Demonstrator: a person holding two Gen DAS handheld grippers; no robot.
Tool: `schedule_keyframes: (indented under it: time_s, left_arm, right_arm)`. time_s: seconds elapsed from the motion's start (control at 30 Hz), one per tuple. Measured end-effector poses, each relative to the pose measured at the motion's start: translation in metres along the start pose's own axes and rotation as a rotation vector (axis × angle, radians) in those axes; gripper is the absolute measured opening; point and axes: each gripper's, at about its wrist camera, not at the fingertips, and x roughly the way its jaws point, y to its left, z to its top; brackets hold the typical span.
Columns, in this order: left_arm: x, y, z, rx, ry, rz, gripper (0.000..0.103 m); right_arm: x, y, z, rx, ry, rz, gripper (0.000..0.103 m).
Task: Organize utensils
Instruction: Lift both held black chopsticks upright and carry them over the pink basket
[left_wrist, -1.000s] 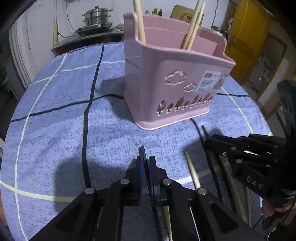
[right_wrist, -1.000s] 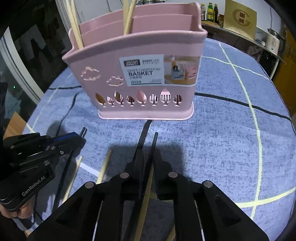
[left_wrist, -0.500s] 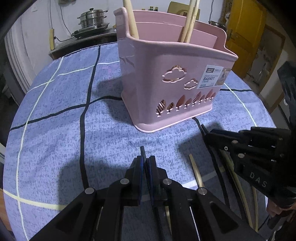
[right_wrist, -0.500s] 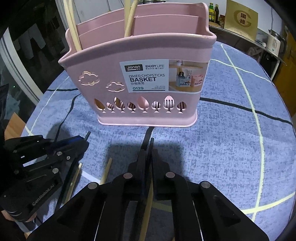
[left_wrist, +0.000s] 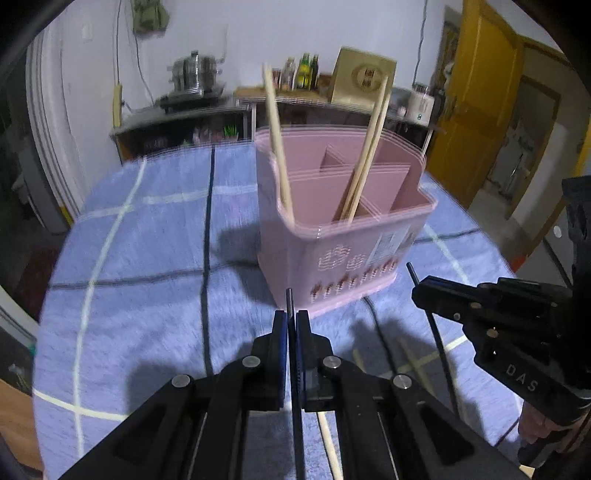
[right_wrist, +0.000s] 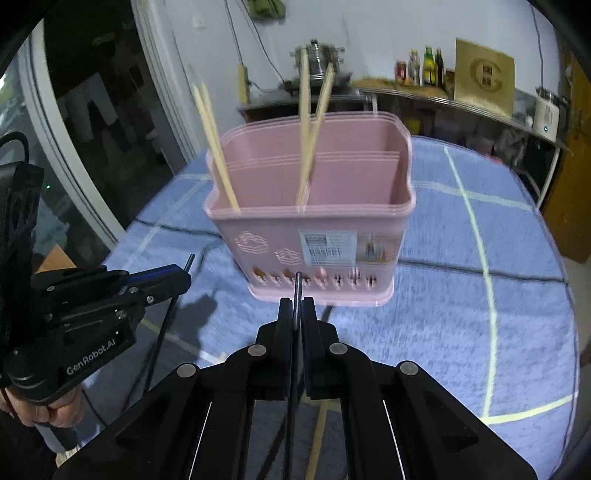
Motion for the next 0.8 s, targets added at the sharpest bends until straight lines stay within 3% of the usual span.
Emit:
schedule_keyframes:
  time_s: [0.43,0.8]
  left_arm:
    - [-0.099,-0.011,0.041,0.050,-0.221,-0.020,0.004]
    - [-0.111,-0.016,0.030,0.061,-0.238,-0.025,0.004]
  right_arm:
    - [-0.079,0.024,0.037,-0.047,-0.222,-0.001,0.004]
    - [-0.098,0.028,0.025,-0.066,-0.264,-0.006,0.004]
